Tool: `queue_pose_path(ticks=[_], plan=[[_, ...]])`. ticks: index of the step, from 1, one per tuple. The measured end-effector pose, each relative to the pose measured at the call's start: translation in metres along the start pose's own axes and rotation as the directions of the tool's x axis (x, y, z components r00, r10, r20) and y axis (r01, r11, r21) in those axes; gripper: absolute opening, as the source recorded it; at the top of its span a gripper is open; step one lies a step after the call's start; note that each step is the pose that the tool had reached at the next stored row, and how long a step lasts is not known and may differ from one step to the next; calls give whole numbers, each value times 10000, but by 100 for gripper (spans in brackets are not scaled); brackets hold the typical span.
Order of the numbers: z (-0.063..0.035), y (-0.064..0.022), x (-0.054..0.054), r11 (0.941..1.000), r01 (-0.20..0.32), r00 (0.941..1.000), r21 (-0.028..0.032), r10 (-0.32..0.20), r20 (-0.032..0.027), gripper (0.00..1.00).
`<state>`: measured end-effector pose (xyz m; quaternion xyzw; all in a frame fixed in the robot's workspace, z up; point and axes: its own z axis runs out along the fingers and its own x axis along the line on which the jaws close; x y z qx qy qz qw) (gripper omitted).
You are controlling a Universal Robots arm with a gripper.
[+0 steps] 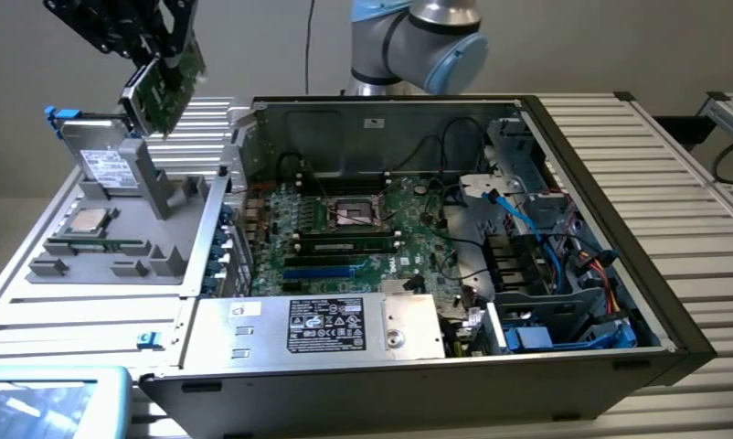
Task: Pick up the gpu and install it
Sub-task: 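Pick up the gpu and move the gpu toward the slot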
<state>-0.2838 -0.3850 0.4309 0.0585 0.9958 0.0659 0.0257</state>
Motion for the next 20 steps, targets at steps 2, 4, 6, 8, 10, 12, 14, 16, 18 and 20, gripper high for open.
queue_pose_path(ticks=[2, 4, 6, 8, 10, 12, 14, 16, 18, 20], plan=[[1, 11, -89, 10000, -3, 10000, 1, 3, -12, 29], [3, 21, -178, 10000, -3, 10000, 2, 3, -17, 29], [8, 31, -267, 10000, -6, 10000, 4, 6, -41, 29], [11, 36, -340, 10000, -15, 9999, 13, 15, -110, 29], [14, 39, -416, 10000, -24, 9998, 22, 24, -181, 29], [17, 36, -492, 10000, -33, 9997, 30, 33, -246, 29], [17, 18, -563, 10000, -43, 9995, 40, 44, -325, 29], [17, -13, -625, 10000, -54, 9991, 51, 56, -418, 29], [21, -38, -705, 10000, -60, 9989, 58, 62, -462, 29], [35, -55, -799, 10000, -60, 9989, 58, 63, -470, 29]])
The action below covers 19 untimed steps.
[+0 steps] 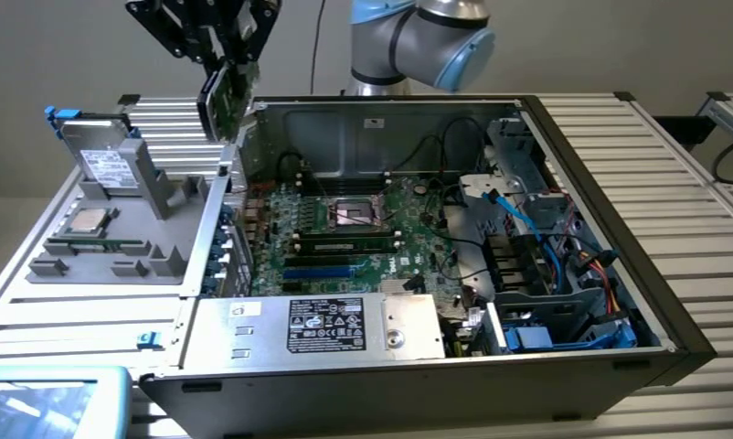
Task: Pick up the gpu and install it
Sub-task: 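Pick up the gpu and move the gpu toward the slot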
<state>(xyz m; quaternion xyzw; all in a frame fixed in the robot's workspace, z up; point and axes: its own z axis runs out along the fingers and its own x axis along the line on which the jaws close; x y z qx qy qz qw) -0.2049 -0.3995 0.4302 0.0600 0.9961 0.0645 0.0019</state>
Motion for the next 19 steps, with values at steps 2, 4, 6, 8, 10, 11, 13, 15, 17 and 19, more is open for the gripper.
queue_pose_path(ticks=[2, 4, 6, 8, 10, 11, 13, 15, 17, 19], plan=[[16, -10, -90, 10000, -1, 10000, 1, 1, -6, 29], [38, -17, -184, 10000, -1, 10000, 1, 1, -8, 29], [64, -21, -271, 10000, -1, 10000, 1, 1, -8, 29], [94, -25, -345, 10000, -2, 10000, 1, 2, -8, 29], [121, -29, -420, 10000, -1, 10000, 2, 1, -9, 29], [133, -30, -463, 10000, -2, 10000, 2, 2, -9, 29], [163, -29, -549, 10000, -2, 10000, 4, 2, -8, 29], [199, -26, -640, 10000, -2, 10000, 4, 2, -8, 29], [235, -23, -729, 10000, -2, 10000, 4, 2, -8, 29], [272, -19, -821, 10000, -2, 10000, 4, 2, -8, 29]])
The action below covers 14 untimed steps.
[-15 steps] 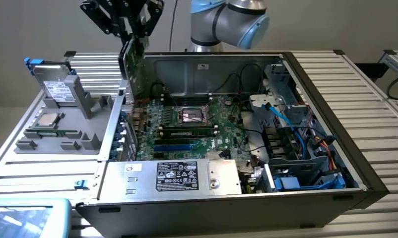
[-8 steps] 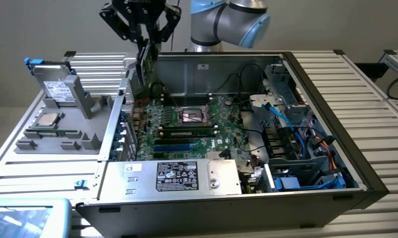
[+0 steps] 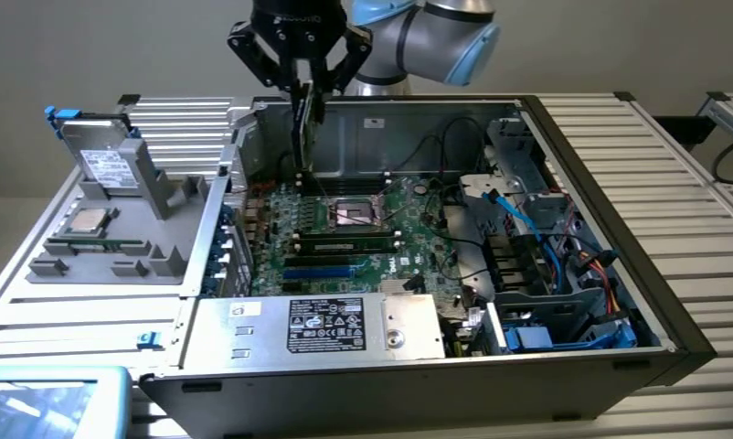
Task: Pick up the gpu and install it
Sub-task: 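Pick up the gpu and move the gpu toward the slot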
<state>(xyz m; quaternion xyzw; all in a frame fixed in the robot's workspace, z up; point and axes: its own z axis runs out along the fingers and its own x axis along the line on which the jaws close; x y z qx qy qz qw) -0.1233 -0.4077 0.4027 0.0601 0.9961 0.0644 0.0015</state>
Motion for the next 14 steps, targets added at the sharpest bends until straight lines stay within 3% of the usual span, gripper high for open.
queue_pose_path(ticks=[9, 14], plan=[[165, 24, -402, 10000, 11, 10000, 28, -11, 3, 29], [238, 30, -515, 10000, 37, 10000, 83, -37, 4, 29]])
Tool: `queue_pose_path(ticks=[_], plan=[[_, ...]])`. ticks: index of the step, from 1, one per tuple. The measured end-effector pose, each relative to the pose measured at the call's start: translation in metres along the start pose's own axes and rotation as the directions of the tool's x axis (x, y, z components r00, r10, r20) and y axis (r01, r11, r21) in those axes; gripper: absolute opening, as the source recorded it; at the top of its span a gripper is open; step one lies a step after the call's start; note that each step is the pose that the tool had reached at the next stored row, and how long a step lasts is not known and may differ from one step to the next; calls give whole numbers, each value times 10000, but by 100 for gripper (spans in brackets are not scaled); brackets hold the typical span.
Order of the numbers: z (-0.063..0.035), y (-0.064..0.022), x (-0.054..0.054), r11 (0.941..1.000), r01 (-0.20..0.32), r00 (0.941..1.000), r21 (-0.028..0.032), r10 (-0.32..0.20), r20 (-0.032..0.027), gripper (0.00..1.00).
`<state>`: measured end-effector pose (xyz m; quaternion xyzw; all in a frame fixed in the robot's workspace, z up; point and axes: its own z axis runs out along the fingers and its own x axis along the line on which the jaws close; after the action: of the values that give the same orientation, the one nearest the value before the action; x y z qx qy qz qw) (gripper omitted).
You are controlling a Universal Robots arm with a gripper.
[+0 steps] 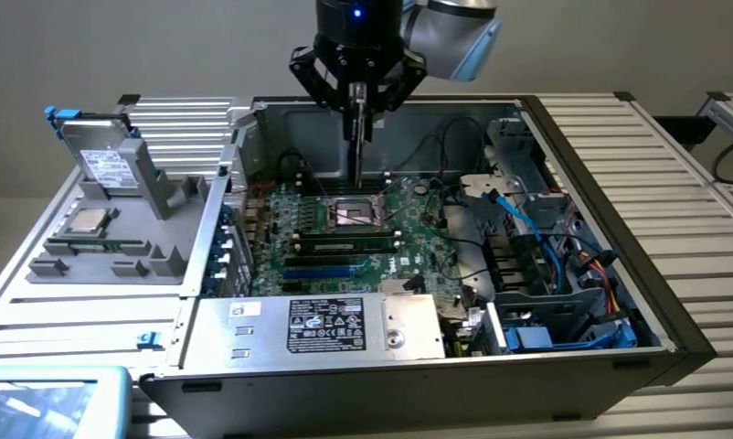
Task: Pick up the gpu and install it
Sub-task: 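Pick up the gpu and move the gpu toward the slot, then insert the gpu into the slot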
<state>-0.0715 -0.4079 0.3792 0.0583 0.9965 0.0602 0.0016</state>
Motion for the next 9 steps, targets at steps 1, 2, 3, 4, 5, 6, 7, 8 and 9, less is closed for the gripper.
queue_pose_path(ticks=[1, 2, 3, 4, 5, 6, 7, 8, 9], plan=[[11, 2, -14, 10000, 3, 10000, 7, -3, 1, 29], [18, 4, -25, 10000, 8, 10000, 11, -8, 0, 29], [20, 5, -29, 10000, 10, 10000, 17, -10, 1, 29], [20, 5, -29, 10000, 10, 10000, 20, -10, 2, 29], [20, 5, -28, 10000, 10, 10000, 20, -10, 2, 29], [20, 5, -28, 10000, 10, 10000, 21, -10, 1, 29], [20, 5, -29, 10000, 14, 10000, 21, -14, 2, 29], [21, 6, -29, 9999, 124, 9999, 21, -124, -12, 29], [21, 6, -30, 9995, 303, 9995, 12, -303, -35, 29]])
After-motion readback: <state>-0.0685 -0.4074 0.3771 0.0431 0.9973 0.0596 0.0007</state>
